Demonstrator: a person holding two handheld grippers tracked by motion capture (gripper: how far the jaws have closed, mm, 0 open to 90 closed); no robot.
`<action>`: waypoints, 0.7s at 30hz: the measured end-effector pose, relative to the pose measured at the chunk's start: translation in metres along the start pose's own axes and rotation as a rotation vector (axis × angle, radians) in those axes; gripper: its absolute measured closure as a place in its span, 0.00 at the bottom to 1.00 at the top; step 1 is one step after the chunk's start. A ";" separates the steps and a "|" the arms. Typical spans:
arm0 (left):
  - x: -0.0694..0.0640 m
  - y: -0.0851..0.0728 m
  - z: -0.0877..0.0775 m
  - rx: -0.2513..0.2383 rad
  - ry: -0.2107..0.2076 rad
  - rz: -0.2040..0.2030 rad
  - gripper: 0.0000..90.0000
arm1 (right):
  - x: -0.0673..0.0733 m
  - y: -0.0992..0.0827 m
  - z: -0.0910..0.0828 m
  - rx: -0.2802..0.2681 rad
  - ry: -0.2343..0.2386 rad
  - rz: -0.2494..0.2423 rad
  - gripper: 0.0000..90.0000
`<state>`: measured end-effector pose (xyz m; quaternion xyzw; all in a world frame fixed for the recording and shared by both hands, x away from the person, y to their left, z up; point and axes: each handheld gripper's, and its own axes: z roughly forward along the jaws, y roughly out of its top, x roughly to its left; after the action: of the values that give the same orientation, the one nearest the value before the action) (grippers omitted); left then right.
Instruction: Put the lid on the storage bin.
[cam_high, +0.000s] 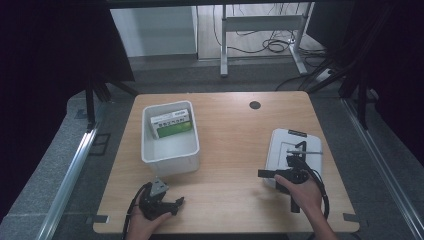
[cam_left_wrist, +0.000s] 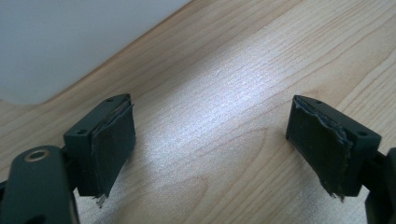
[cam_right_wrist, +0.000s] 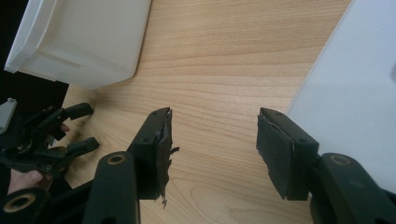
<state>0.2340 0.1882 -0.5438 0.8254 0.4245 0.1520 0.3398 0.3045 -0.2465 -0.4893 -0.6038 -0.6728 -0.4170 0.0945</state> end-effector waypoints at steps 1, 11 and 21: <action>0.000 0.000 0.000 0.000 0.000 0.000 0.17 | 0.000 0.000 0.000 -0.001 0.000 0.000 0.50; 0.000 0.000 0.000 0.000 -0.001 0.001 0.17 | 0.001 0.000 0.002 0.003 0.003 0.000 0.50; 0.000 0.000 0.000 0.000 -0.001 0.001 0.17 | 0.003 -0.004 0.007 0.029 0.001 -0.010 0.49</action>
<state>0.2334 0.1882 -0.5438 0.8256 0.4241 0.1517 0.3400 0.3027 -0.2392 -0.4939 -0.5987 -0.6816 -0.4082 0.1016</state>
